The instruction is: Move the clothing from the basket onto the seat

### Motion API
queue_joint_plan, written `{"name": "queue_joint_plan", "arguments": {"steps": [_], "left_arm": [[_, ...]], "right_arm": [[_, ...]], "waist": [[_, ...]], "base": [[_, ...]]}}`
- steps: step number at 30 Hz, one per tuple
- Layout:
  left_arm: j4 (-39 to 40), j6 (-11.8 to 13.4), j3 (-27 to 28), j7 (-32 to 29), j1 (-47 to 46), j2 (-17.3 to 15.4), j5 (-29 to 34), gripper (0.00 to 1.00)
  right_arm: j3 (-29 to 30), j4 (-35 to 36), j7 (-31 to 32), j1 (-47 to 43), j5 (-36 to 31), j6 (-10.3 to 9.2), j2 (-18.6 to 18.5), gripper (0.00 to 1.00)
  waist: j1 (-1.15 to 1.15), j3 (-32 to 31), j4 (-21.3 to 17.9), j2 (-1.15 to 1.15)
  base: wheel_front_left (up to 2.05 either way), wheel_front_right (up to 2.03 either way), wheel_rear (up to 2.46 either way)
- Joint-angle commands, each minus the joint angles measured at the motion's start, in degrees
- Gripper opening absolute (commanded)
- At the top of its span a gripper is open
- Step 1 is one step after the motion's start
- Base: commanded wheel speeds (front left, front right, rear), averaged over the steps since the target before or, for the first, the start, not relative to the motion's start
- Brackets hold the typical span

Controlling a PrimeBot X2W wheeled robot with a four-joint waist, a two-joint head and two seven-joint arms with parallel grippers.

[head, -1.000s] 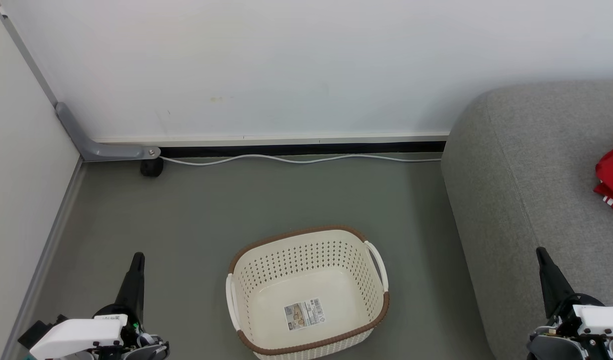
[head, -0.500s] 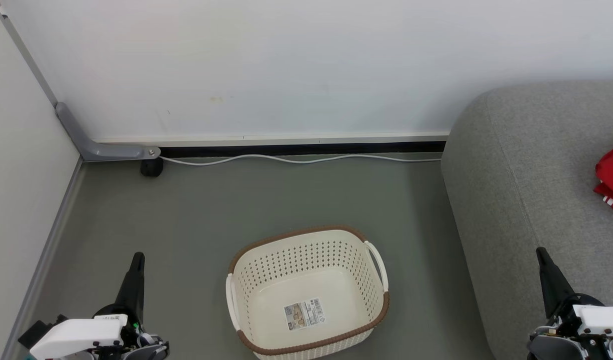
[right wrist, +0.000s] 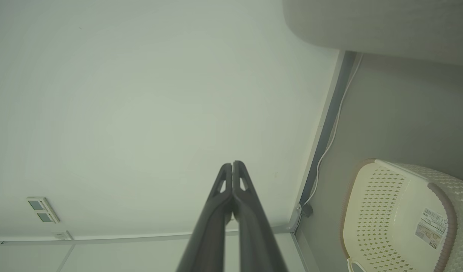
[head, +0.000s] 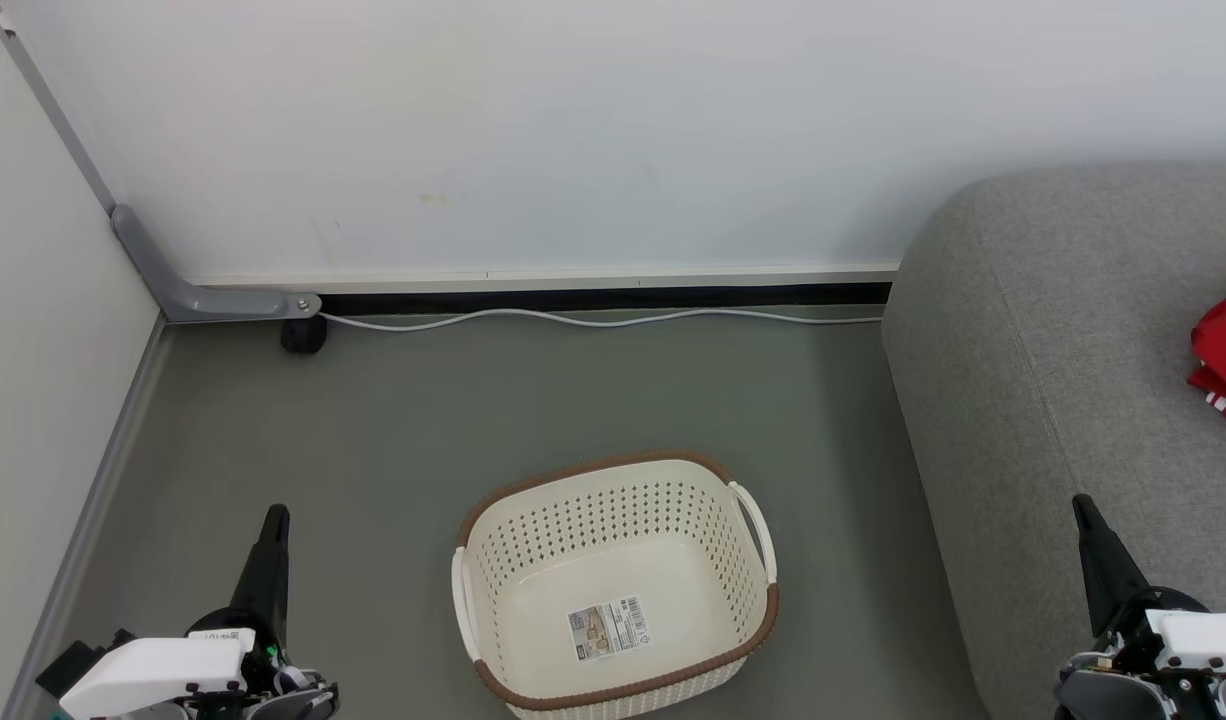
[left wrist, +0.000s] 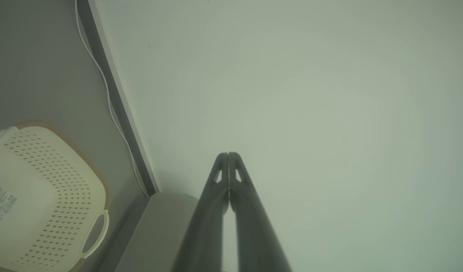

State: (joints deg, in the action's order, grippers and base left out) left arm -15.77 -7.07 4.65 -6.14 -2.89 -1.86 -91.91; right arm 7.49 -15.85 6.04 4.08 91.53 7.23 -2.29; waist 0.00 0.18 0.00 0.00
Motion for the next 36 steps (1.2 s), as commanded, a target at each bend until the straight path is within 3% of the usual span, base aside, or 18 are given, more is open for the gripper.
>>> {"name": "queue_joint_plan", "arguments": {"steps": [1,36], "left_arm": [[1.7,-0.4,1.9,-0.4,-3.3,-1.0,-0.3,0.0],[1.7,-0.4,1.9,-0.3,-3.3,-1.0,-0.3,0.0]], "right_arm": [[-1.0,1.8,0.5,2.1,0.6,0.25,-0.6,0.0],[-1.0,1.8,0.4,2.1,0.6,0.25,-0.6,0.0]], "waist": [[0.0,0.0,0.0,0.0],[0.0,0.0,0.0,0.0]], "base": [[0.0,0.0,0.0],[0.0,0.0,0.0]]}}
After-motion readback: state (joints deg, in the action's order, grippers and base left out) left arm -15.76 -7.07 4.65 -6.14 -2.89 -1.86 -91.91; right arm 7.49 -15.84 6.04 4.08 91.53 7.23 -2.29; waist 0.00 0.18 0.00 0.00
